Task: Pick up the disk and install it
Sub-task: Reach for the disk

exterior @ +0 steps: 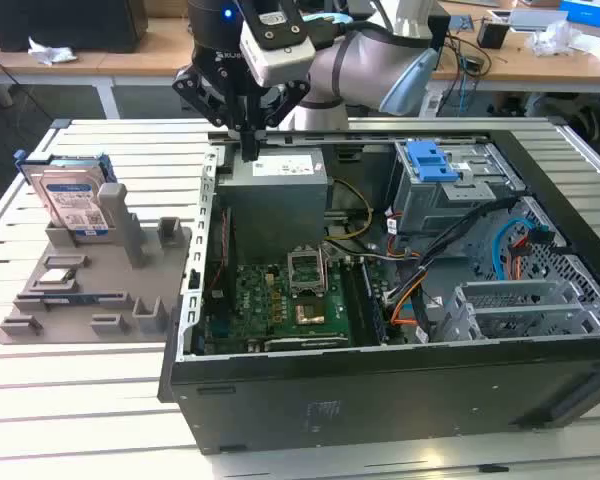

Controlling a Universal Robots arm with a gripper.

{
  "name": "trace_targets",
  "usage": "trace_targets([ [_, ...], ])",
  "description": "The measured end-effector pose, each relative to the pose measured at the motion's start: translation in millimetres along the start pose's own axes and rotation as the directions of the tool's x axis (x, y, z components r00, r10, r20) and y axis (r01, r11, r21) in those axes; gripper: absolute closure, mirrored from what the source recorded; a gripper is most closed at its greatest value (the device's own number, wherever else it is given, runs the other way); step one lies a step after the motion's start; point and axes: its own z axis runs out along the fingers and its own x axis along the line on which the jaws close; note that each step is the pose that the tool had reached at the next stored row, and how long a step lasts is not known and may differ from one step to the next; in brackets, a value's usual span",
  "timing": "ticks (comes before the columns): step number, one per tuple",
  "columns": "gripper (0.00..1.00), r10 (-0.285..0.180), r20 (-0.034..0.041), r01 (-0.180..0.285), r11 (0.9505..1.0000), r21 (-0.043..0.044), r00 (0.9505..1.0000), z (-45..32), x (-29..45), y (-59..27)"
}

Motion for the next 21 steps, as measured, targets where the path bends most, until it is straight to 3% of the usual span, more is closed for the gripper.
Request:
trace_targets([
  [2, 0.90, 0.000, 0.0000, 0.000, 1.0000, 0.0000, 1.0000, -0.2, 7.3, -0.5],
  [6, 0.90, 0.000, 0.0000, 0.000, 1.0000, 0.0000, 1.0000, -0.8, 31.1, -2.3],
  [16, 0.90, 0.000, 0.0000, 0.000, 1.0000, 0.0000, 1.0000, -1.4, 53.6, -4.0],
  [18, 0.90, 0.000, 0.0000, 0.000, 1.0000, 0.0000, 1.0000, -1.7, 64.4, -4.8],
  [21, 0.90, 0.000, 0.0000, 0.000, 1.0000, 0.0001, 1.0000, -1.9, 70.5, -5.2],
])
